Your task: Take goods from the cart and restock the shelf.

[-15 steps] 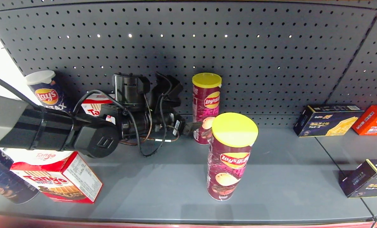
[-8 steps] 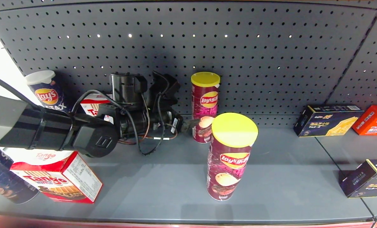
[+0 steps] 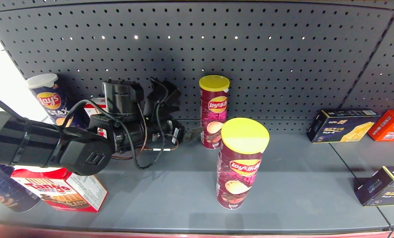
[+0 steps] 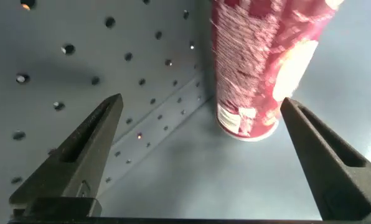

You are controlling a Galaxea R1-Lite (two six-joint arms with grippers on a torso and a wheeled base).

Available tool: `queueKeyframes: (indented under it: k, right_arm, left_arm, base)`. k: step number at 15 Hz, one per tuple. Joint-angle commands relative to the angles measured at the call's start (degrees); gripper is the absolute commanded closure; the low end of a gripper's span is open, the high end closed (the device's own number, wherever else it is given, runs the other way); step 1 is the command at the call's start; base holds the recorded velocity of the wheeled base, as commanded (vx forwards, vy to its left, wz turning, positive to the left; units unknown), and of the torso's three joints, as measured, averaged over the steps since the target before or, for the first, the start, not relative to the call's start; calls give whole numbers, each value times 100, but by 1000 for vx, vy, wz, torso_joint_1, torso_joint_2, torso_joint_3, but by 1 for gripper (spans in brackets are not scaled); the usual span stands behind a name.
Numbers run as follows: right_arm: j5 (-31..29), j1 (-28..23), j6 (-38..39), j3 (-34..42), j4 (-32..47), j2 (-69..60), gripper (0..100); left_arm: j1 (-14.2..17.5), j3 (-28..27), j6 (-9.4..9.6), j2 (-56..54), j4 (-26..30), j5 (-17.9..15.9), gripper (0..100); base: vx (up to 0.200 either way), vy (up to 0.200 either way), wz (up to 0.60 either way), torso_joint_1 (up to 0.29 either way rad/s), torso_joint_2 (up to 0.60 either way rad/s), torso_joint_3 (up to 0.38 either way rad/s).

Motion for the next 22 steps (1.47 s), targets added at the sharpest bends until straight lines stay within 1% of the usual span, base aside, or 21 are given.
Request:
queueKeyframes:
  k: [1,3,4,5,7,8,9,11,13,15,18,19,20,22]
  right_arm:
    - [-2,11,-2,0,-2,9,0]
    - [-2,2,-2,0,-2,9,0]
    - [-2,2,-2,0,-2,9,0]
    - [-2,11,-2,0,-2,9,0]
    - [-2,2,-2,0,-2,9,0]
    - [-2,2,-2,0,-2,9,0]
    - [7,2,-2,0,-2,9,0]
    - [7,11,-2,0,-2,9,0]
    - [7,2,-2,0,-2,9,0]
    - [7,2,-2,0,-2,9,0]
    - [-2,2,-2,0,-2,9,0]
    - [7,2,-2,0,-2,9,0]
    - [-2,2,-2,0,-2,9,0]
    - [-2,2,-2,0,-2,9,0]
  left_arm:
    - [-23,25,6,-30,-73,394,0]
    - [-41,-63,41,110,-73,526,0]
    - [-58,-116,68,189,-73,763,0]
    - [-111,-186,76,260,-73,877,0]
    - [-164,-265,85,330,-73,939,0]
    - [-269,-415,226,444,-73,1115,0]
    - [-287,-467,270,479,-73,1115,0]
    - [-357,-511,270,514,-73,1115,0]
    - [-357,-459,270,497,-82,1123,0]
    - [-349,-344,261,444,-82,1123,0]
    - [-357,-160,252,40,-82,1115,0]
    - [-349,-160,199,-154,-11,1106,0]
    - [-410,-186,68,-408,6,1097,0]
    - [-559,-125,-12,-971,226,1097,0]
  base:
    - [0,0,0,0,0,0]
    - [0,0,0,0,0,0]
    - [0,0,0,0,0,0]
    - [0,0,0,0,0,0]
    - [0,0,0,0,0,0]
    - [0,0,0,0,0,0]
    - [0,0,0,0,0,0]
    - [0,0,0,0,0,0]
    - [0,0,0,0,0,0]
    - [0,0,0,0,0,0]
    - [0,0,0,0,0,0]
    - [0,0,0,0,0,0]
    - [0,0,0,0,0,0]
    - [0,0,0,0,0,0]
